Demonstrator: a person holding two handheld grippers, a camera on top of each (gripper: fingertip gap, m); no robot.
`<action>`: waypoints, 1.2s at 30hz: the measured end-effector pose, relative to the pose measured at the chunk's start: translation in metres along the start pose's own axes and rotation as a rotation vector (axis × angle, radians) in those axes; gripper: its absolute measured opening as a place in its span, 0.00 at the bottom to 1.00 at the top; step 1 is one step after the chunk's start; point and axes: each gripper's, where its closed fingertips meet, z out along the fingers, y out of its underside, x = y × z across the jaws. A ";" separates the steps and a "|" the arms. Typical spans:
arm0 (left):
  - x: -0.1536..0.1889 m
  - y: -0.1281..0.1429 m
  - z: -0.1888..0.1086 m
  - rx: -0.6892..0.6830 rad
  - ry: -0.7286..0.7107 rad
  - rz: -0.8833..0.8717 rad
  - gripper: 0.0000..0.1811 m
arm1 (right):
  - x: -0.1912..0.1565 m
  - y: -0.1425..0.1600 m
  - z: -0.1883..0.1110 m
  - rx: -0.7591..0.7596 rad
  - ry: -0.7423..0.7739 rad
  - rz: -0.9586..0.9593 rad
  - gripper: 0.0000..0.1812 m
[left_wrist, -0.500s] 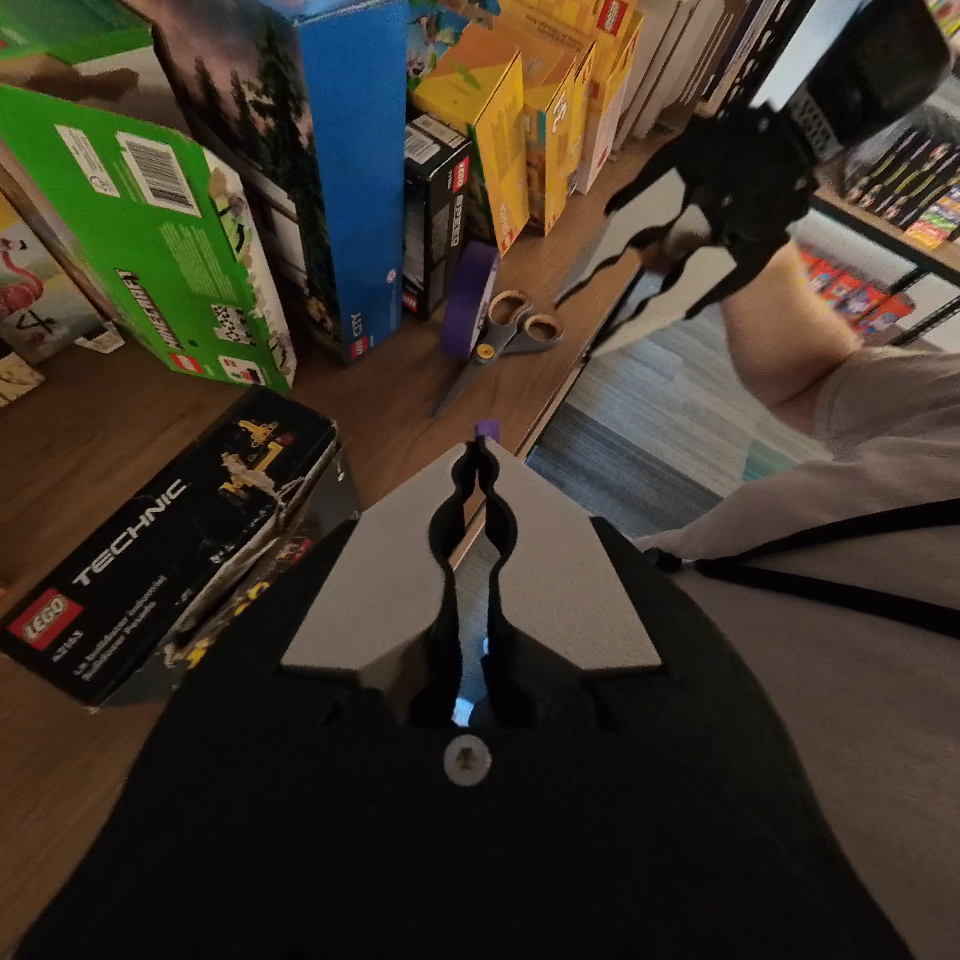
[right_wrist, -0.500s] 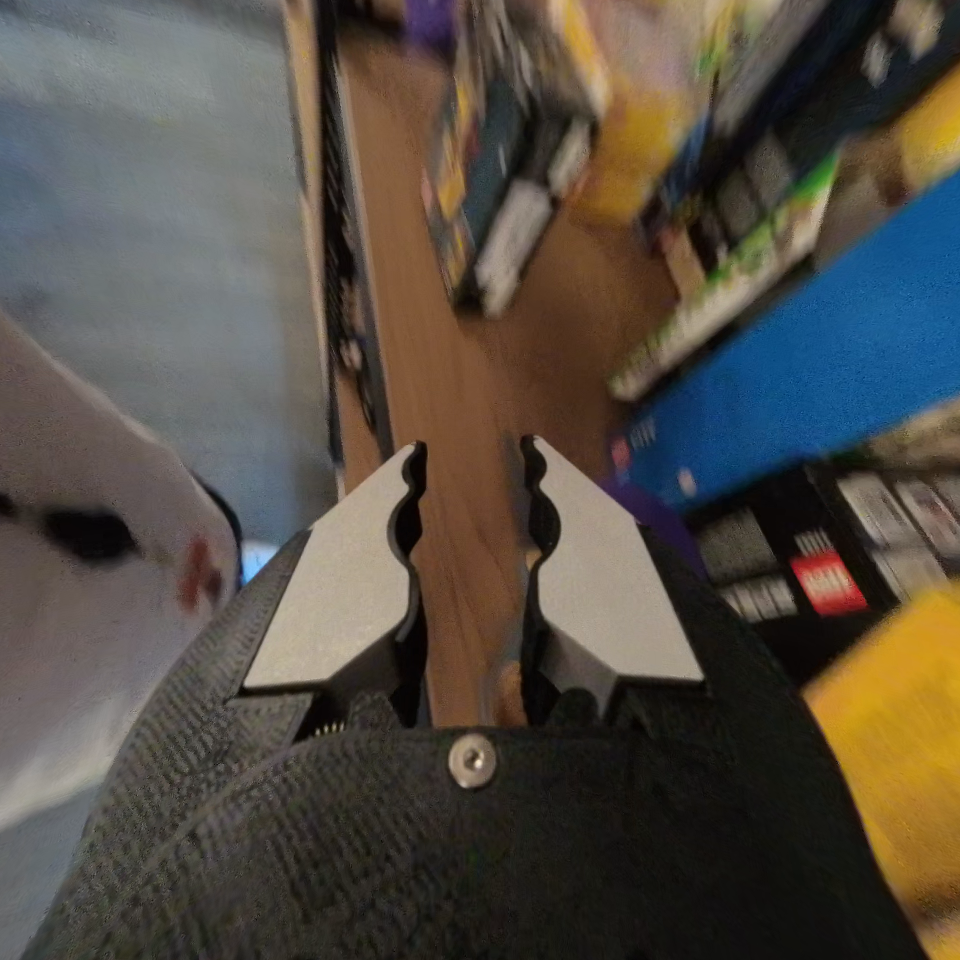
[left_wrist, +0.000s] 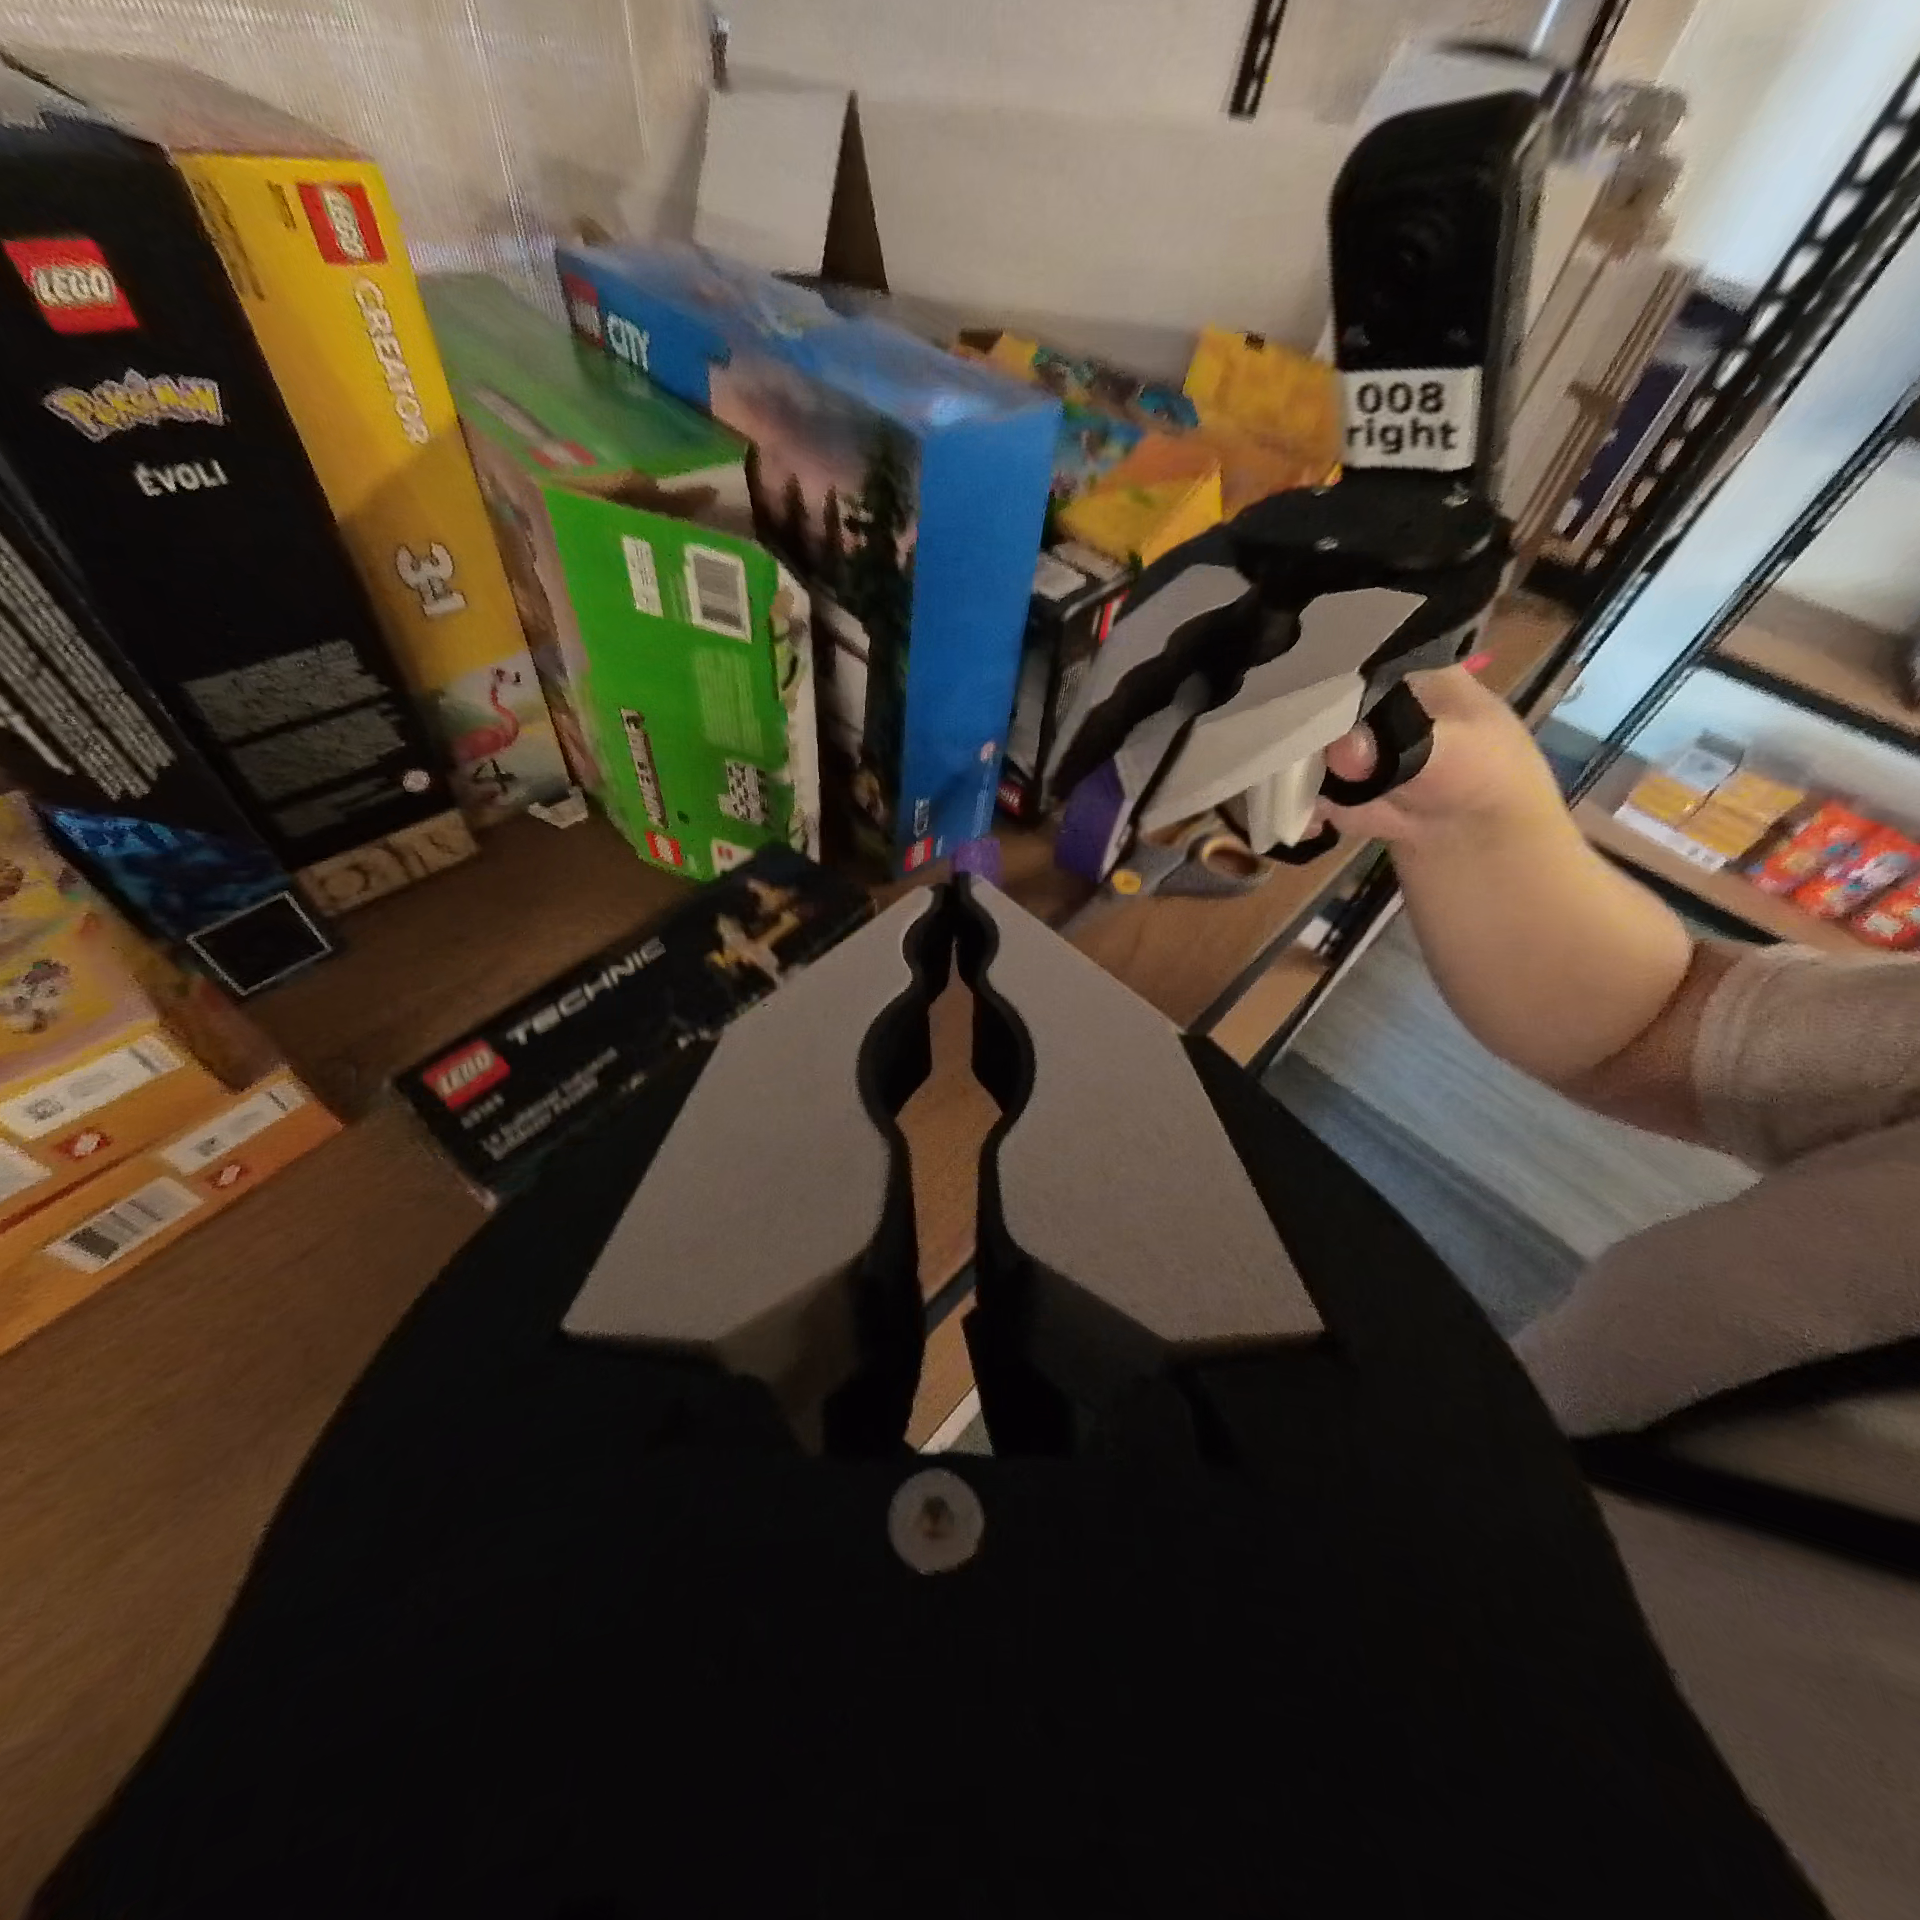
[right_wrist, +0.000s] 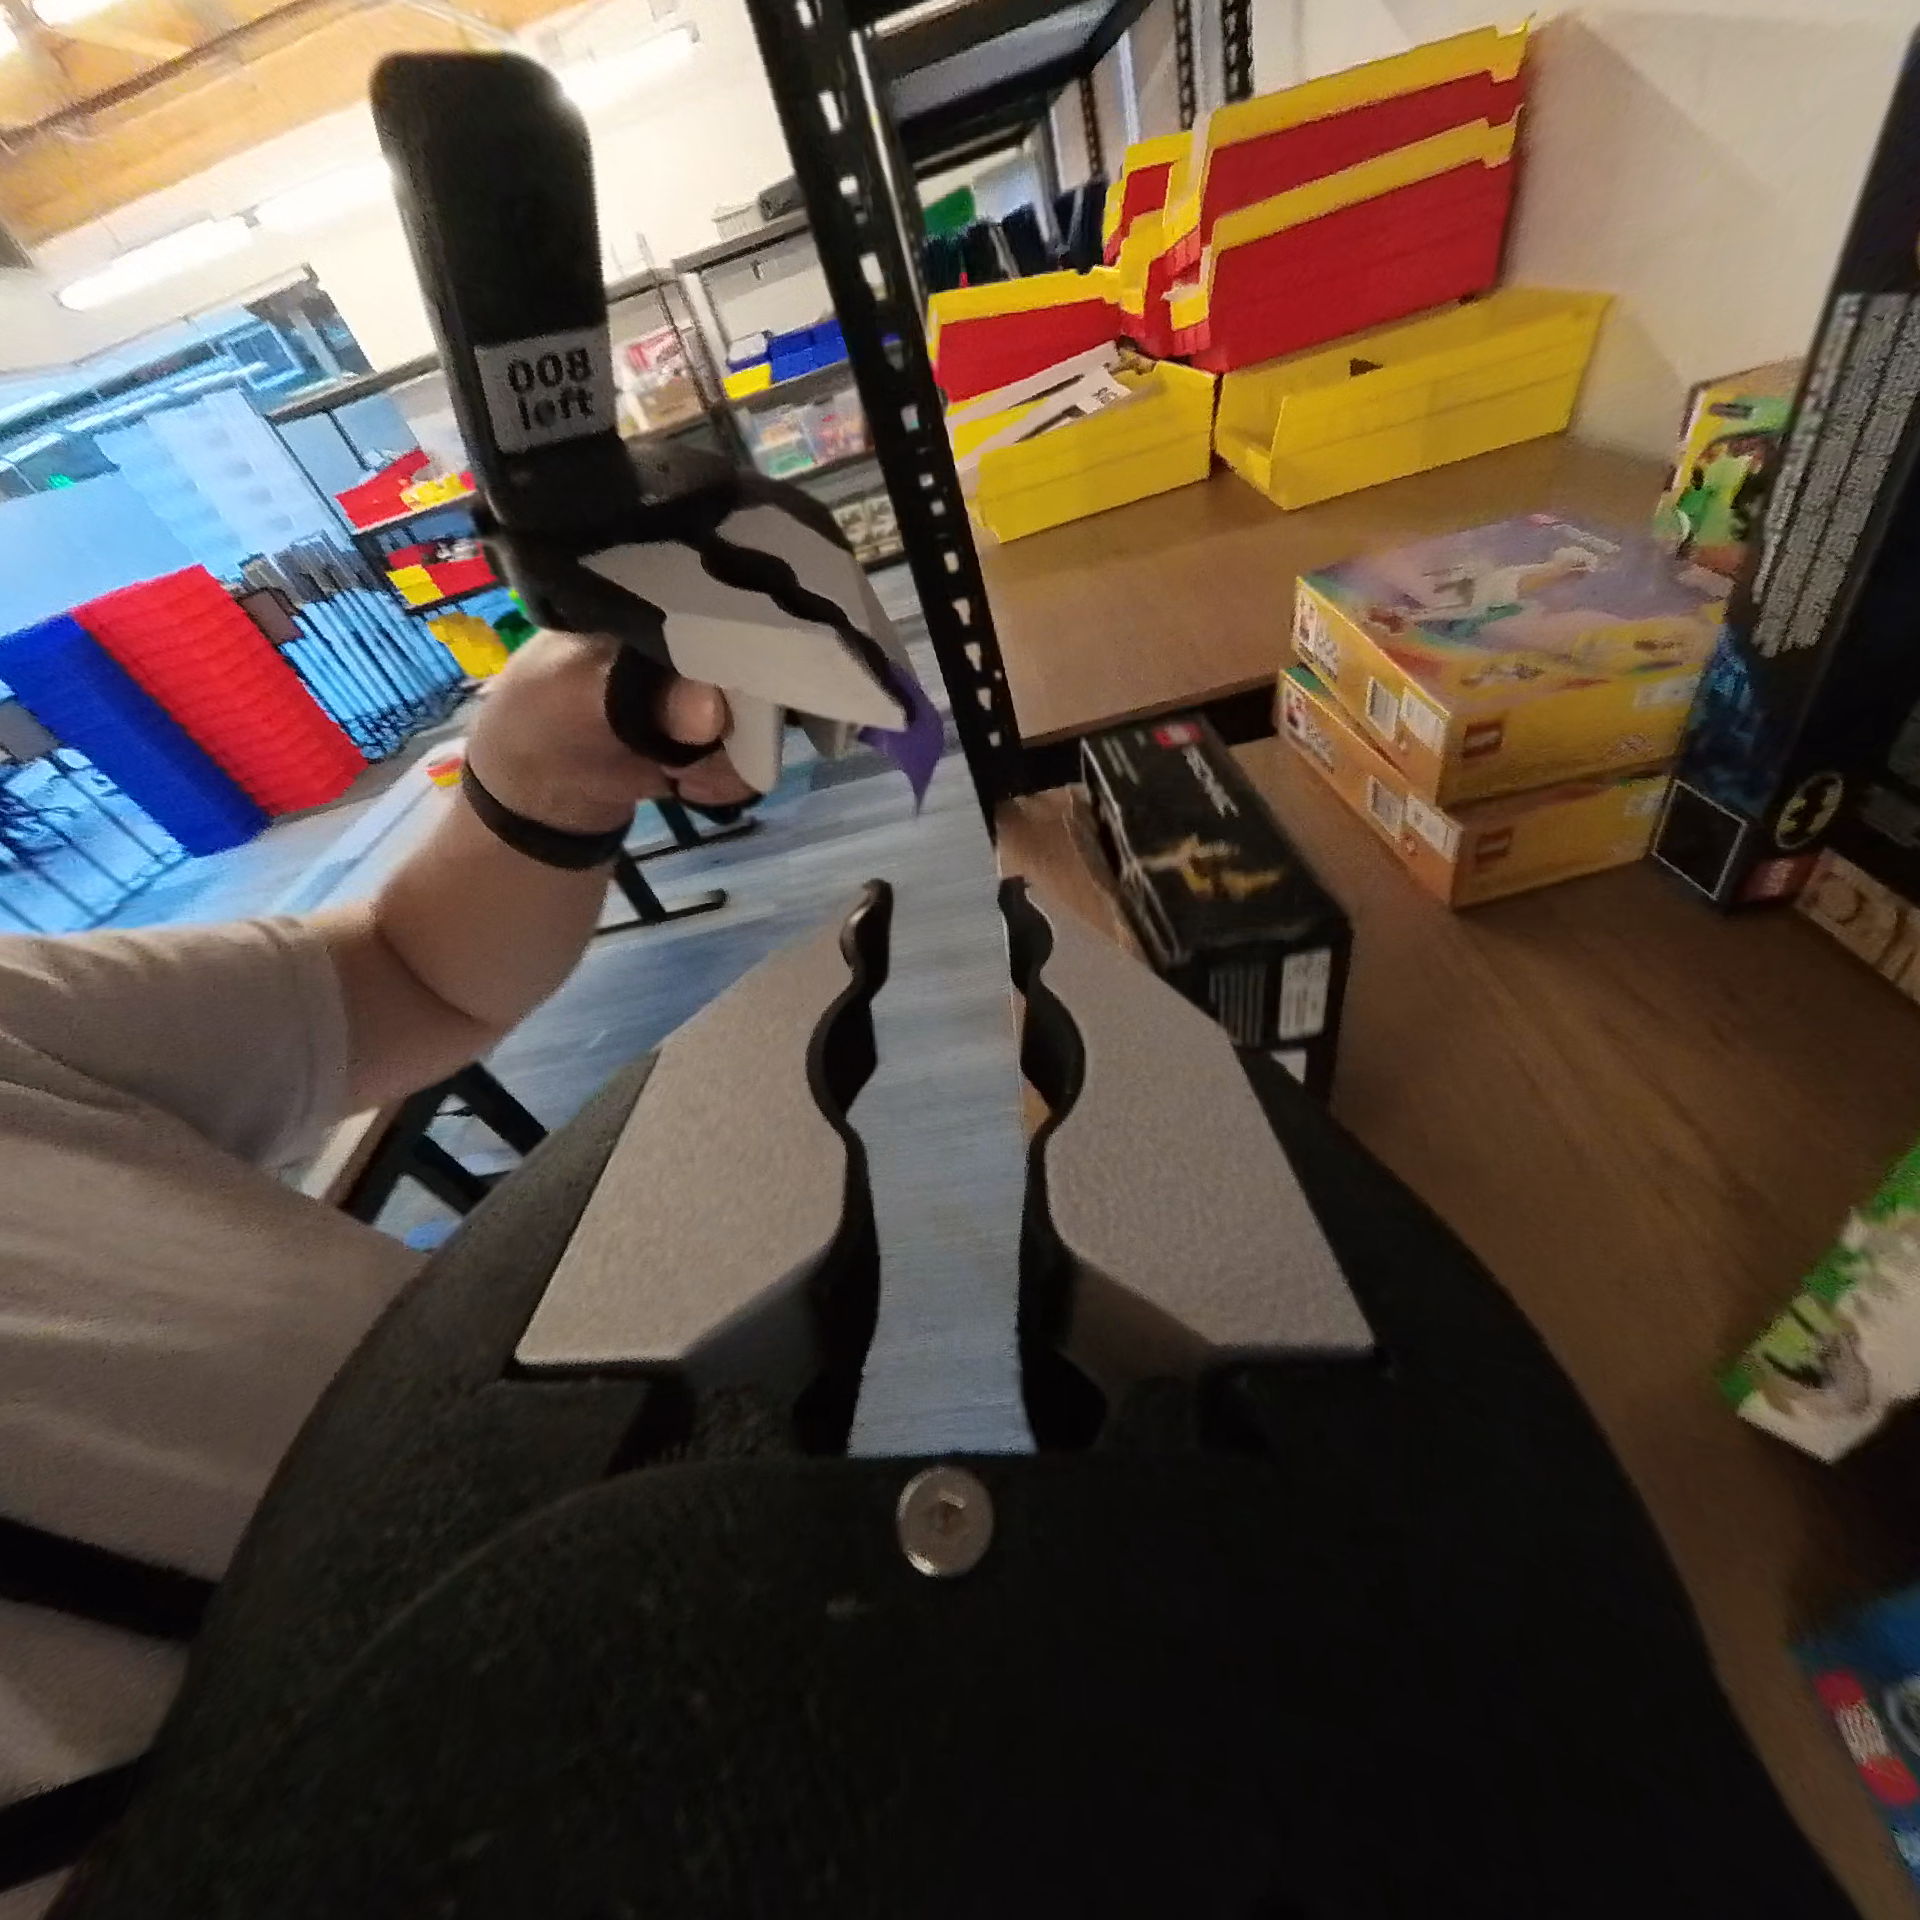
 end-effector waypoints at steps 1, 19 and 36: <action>-0.004 -0.008 0.001 0.011 0.010 -0.018 0.00 | 0.002 -0.007 0.005 -0.027 -0.012 0.017 0.14; -0.057 -0.012 0.023 0.111 0.276 -0.205 0.00 | 0.060 -0.016 0.055 -0.220 0.159 0.276 0.14; -0.067 -0.016 0.023 0.182 0.245 -0.214 0.00 | 0.057 -0.024 0.053 -0.235 0.104 0.320 0.16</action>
